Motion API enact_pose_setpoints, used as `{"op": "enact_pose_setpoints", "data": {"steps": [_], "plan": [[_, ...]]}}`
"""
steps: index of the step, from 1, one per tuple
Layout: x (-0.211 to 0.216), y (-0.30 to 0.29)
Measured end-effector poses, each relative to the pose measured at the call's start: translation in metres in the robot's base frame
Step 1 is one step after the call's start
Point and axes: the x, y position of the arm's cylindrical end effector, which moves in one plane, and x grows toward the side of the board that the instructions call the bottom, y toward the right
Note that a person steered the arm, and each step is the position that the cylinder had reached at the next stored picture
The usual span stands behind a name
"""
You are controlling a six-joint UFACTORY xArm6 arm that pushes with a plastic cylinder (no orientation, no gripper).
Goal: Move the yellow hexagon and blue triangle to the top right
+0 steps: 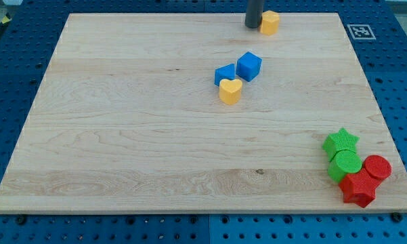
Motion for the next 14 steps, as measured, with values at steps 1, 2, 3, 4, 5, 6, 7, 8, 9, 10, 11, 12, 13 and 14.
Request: {"op": "enact_pose_setpoints", "data": {"steps": [1,2,3,4,5,6,7,8,9,10,11,12,13,14], "plan": [[0.000,0.021],[0.000,0.034],[0.002,0.042],[0.008,0.061],[0.009,0.079],[0.009,0.074],[0.013,-0.001],[0.043,-0.094],[0.098,-0.135],[0.138,-0.119],[0.162,-0.100],[0.168,-0.085],[0.150,-0.069],[0.141,-0.049]]}}
